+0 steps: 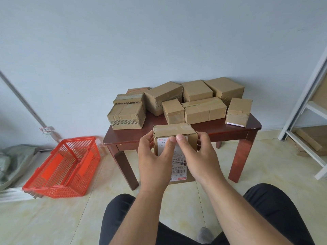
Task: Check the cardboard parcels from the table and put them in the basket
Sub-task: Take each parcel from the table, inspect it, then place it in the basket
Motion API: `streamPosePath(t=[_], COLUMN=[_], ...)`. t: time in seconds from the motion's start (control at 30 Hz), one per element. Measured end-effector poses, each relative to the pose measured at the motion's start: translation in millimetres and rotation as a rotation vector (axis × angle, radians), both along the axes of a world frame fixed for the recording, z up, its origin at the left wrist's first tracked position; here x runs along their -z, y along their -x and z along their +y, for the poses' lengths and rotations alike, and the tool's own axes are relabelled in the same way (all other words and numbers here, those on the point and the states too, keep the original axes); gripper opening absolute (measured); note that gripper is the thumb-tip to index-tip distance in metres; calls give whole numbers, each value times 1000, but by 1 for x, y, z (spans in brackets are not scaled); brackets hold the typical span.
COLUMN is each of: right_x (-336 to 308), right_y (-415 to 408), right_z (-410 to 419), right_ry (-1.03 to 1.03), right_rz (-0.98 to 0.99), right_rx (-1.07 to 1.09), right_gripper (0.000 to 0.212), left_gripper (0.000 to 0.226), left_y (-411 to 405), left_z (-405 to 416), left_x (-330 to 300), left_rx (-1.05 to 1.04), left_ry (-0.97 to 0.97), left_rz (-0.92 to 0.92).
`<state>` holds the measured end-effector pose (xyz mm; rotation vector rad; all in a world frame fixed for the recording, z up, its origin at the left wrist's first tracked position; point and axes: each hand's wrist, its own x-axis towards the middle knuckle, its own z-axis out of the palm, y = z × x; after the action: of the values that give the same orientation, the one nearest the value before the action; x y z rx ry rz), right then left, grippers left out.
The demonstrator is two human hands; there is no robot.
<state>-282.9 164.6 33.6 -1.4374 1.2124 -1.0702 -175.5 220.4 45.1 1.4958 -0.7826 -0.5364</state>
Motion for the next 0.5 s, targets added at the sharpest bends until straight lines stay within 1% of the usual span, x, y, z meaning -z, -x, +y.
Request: streamPosePath(t=[0.13, 0.3, 0.37, 0.5], right_x=[-1, -7, -8, -6], right_y=[1, 4, 4, 4], right_z=[3, 2, 1, 4], right_ry=[-40, -121, -133, -153], right_rz=[-39, -94, -105, -117], right_rx=[5, 27, 16, -16], right_gripper=[56, 28, 26, 29], left_gripper=[51, 44, 44, 43], left_y=[1, 7, 7, 4], left_z=[-2, 1, 2, -2], left_x=[-1, 0, 2, 4], left_rx=[6, 48, 58, 52], left_ry=[-11, -10, -21, -19], left_rz=[-23, -1, 9, 5])
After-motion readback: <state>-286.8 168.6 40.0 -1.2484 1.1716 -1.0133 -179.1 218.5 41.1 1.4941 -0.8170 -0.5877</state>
